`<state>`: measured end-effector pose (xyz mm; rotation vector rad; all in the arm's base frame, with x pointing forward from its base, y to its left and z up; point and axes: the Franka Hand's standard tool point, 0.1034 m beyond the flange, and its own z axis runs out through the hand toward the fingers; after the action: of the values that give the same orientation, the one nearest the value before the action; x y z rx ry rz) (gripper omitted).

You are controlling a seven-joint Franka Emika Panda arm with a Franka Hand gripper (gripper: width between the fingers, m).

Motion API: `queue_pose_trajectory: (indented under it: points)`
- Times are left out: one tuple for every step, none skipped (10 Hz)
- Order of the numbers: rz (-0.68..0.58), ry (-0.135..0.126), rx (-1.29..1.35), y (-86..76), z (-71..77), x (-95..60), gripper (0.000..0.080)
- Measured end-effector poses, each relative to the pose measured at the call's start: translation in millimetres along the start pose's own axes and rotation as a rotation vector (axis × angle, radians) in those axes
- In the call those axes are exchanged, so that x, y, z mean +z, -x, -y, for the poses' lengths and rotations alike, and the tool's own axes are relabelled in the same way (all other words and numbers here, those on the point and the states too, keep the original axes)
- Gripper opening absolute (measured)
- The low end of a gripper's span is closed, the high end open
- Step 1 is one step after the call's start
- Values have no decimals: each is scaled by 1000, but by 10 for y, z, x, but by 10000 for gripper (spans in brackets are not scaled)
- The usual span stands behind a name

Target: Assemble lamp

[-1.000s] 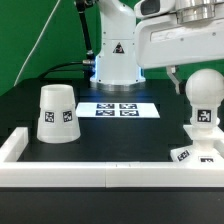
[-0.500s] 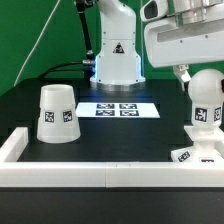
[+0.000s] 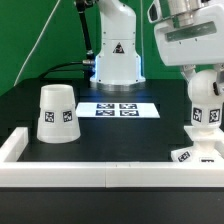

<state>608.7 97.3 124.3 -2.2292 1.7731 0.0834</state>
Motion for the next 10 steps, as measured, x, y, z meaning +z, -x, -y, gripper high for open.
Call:
queue_pose_trajectory:
  points:
    - [0, -2, 67, 2, 1, 1, 580]
    - [4, -4, 118, 9, 3, 3, 580]
    - [6, -4, 124, 18, 2, 5, 627]
    - [6, -4, 108, 20, 2, 6, 677]
    - [6, -4, 68, 19, 2, 6, 677]
    - [1, 0, -15, 17, 3, 4, 696]
    - [3, 15, -71, 38, -4, 4, 696]
    - [-4, 17, -199, 47, 4, -1, 698]
    - [-2, 17, -270, 62, 0, 3, 698]
    - [0, 17, -320, 58, -2, 5, 698]
